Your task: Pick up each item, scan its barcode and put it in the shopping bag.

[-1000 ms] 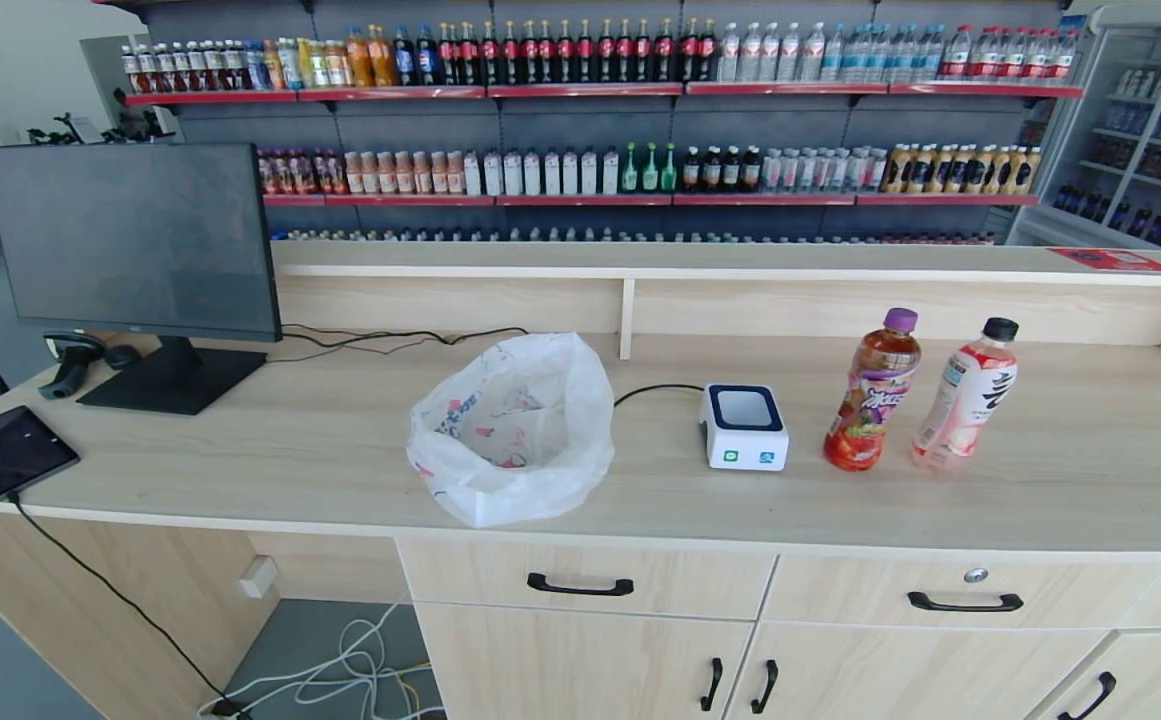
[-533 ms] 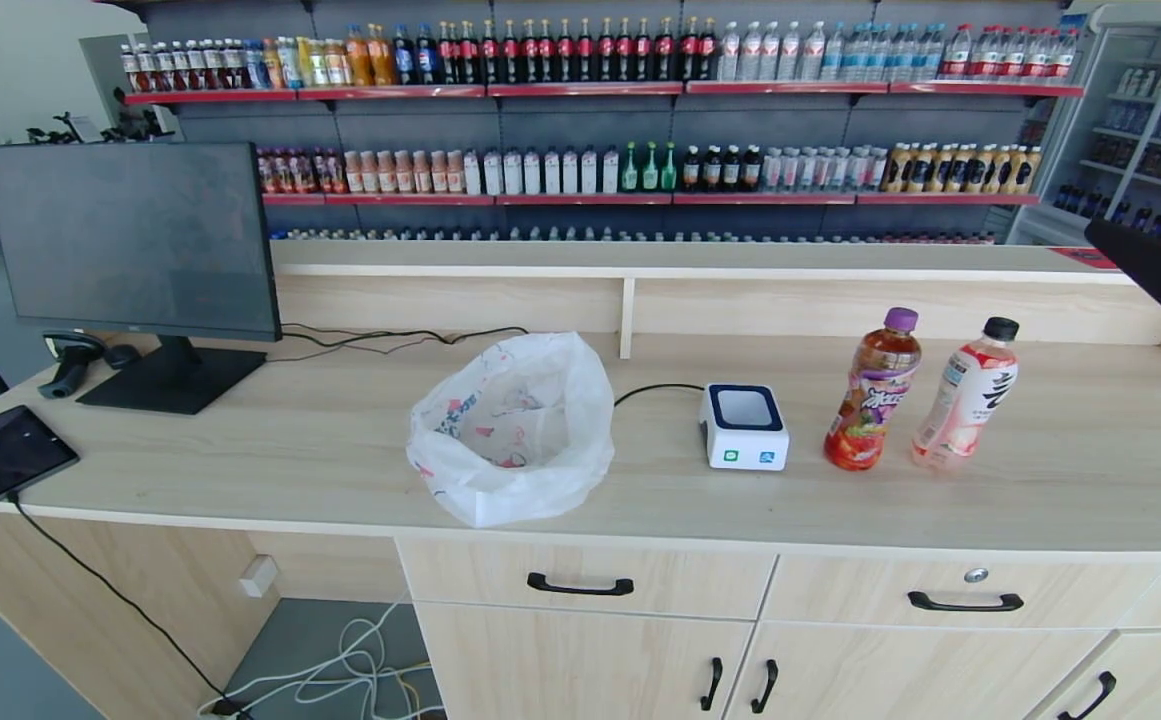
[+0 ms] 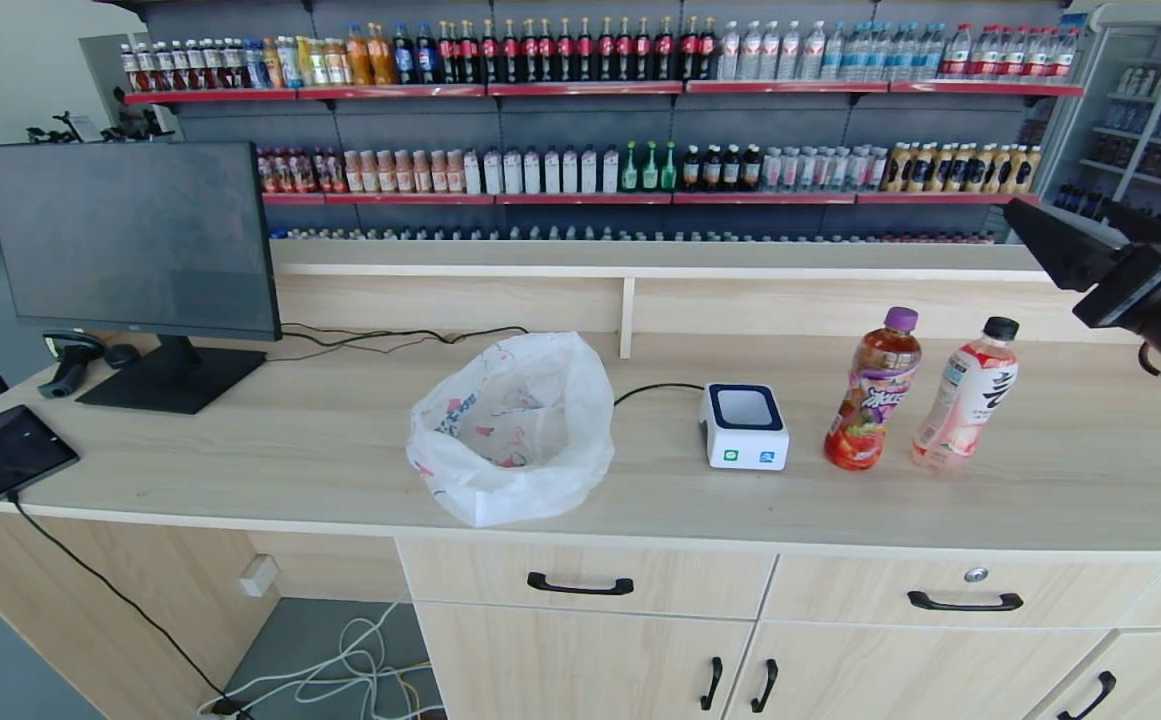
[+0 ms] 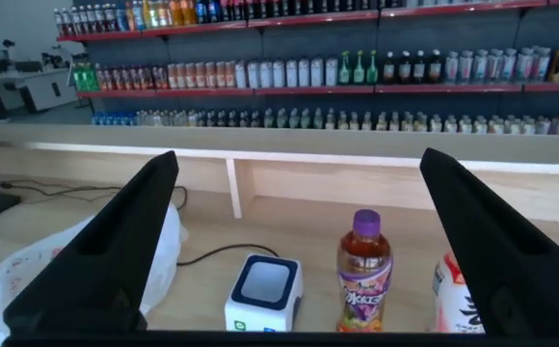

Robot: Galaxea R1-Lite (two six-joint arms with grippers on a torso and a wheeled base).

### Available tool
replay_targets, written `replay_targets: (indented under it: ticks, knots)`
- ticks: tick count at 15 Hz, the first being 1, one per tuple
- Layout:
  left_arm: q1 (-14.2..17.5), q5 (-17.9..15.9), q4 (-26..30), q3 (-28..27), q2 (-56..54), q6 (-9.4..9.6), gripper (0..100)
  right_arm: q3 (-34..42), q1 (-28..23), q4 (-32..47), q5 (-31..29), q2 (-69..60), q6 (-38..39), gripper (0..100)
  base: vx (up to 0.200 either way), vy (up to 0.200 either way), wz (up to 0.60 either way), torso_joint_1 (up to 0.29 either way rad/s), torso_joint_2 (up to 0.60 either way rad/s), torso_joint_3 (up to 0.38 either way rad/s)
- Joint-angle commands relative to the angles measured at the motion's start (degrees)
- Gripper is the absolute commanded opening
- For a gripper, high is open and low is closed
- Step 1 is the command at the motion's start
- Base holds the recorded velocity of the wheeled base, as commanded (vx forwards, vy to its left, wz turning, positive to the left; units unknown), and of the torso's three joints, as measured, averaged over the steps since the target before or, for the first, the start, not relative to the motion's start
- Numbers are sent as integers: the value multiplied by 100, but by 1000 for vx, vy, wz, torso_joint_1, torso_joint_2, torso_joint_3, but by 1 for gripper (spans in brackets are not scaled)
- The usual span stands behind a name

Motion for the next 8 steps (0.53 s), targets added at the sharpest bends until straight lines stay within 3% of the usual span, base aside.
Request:
replay_targets:
  ticks: [1, 5, 8]
  knots:
    - [0, 4, 0, -2, 0, -1, 100, -29, -4, -342, 118, 819, -21, 100, 0, 0, 0, 0, 0, 0]
    - [0, 4, 0, -2, 0, 8, 100, -566, -4, -948, 127, 1741, -73, 100, 0, 0, 0, 0, 0, 0]
    - [0, 4, 0, -2, 0, -1, 100, -715, -110, -1265, 505, 2304, -478, 100, 0, 0, 0, 0, 0, 0]
